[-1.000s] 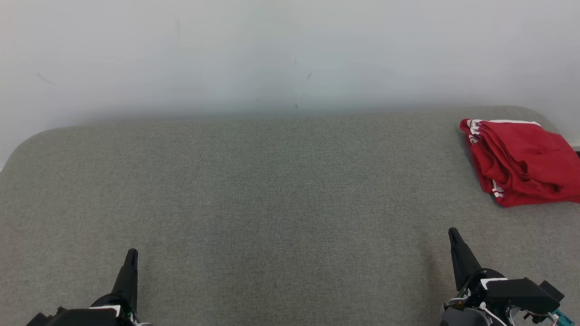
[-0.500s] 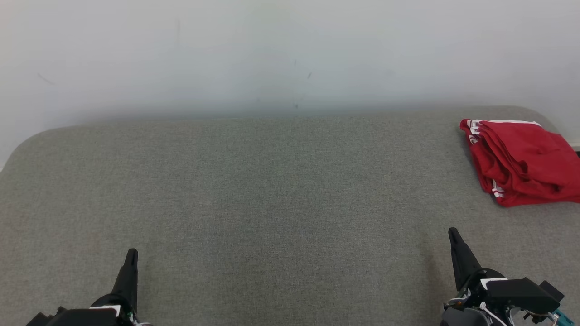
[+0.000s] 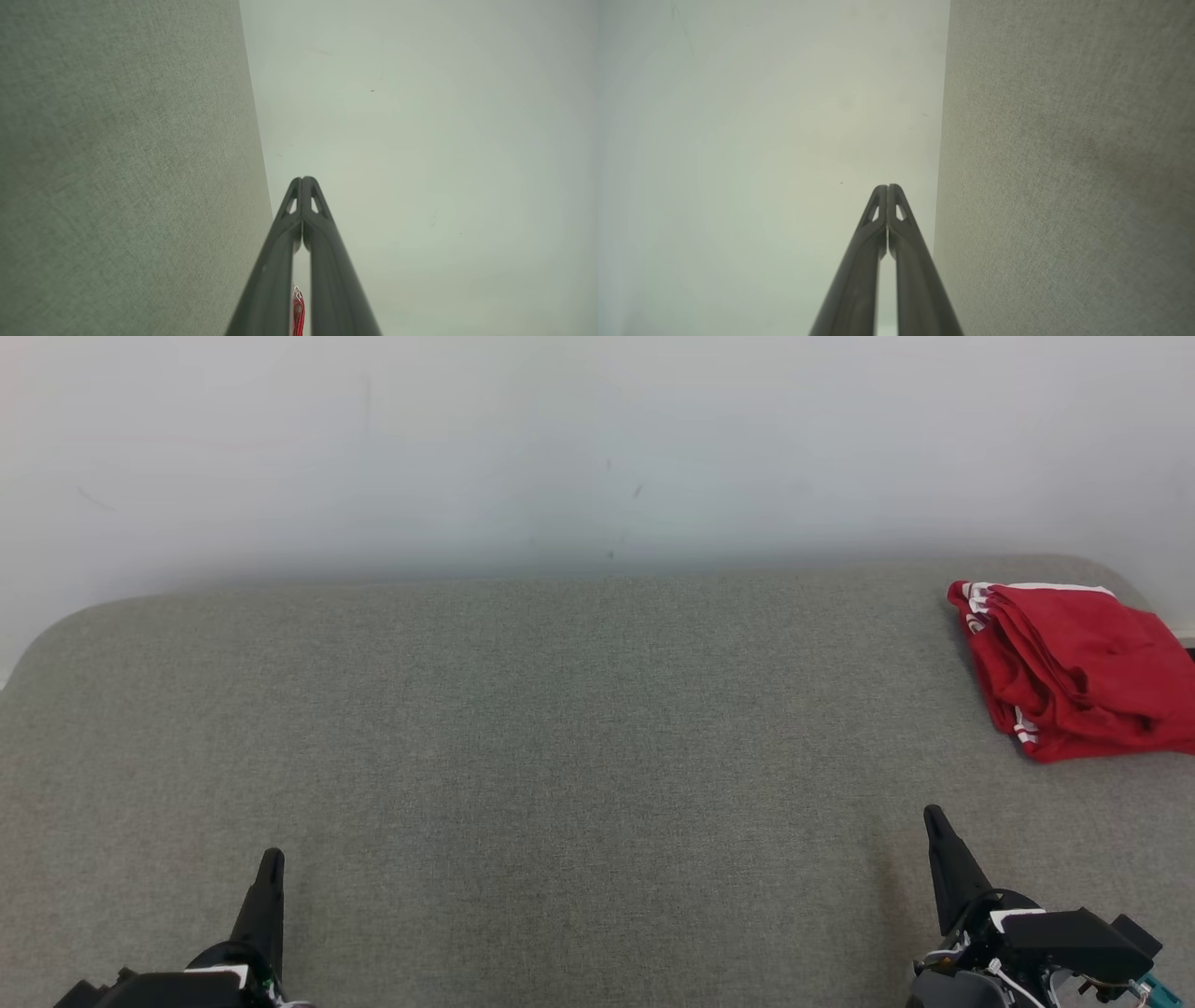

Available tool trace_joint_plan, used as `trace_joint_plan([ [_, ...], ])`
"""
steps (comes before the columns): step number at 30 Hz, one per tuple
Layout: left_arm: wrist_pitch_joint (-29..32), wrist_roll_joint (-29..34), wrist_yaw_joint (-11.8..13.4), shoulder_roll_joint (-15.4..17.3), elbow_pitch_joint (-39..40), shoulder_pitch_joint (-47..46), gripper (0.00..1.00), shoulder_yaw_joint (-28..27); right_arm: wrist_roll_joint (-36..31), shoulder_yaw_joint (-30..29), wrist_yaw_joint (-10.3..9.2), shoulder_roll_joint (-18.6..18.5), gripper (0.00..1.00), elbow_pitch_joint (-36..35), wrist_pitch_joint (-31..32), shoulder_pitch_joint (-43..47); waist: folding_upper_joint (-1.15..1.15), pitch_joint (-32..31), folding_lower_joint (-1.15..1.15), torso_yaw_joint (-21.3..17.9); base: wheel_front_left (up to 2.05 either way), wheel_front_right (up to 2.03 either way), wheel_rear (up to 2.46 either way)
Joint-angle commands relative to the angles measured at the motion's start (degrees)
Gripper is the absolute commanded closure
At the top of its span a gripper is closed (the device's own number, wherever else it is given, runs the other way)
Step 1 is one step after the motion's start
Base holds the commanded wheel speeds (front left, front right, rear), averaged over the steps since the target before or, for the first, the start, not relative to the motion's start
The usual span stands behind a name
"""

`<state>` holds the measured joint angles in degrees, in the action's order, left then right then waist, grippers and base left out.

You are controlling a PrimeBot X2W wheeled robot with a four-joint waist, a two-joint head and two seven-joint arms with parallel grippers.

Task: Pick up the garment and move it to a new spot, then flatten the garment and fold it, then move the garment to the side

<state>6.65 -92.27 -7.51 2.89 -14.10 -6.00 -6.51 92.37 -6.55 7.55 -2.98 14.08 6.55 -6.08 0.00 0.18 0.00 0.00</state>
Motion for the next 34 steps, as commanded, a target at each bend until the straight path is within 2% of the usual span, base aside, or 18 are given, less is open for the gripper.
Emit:
trace_joint_plan([
  [1,0.0,-0.3,0.0,-0.1,0.0,-0.5,1.00,-0.2,0.1,-0.1,-0.12,0.2,1.00,-0.1,0.2,-0.4,0.00,0.0,0.00,0.0,0.00,0.00,0.00],
  [34,0.0,-0.3,-0.1,-0.1,0.1,-0.5,1.00,-0.2,0.1,0.0,-0.12,0.2,1.00,-0.1,0.2,-0.3,0.00,0.0,0.00,0.0,0.00,0.00,0.00],
])
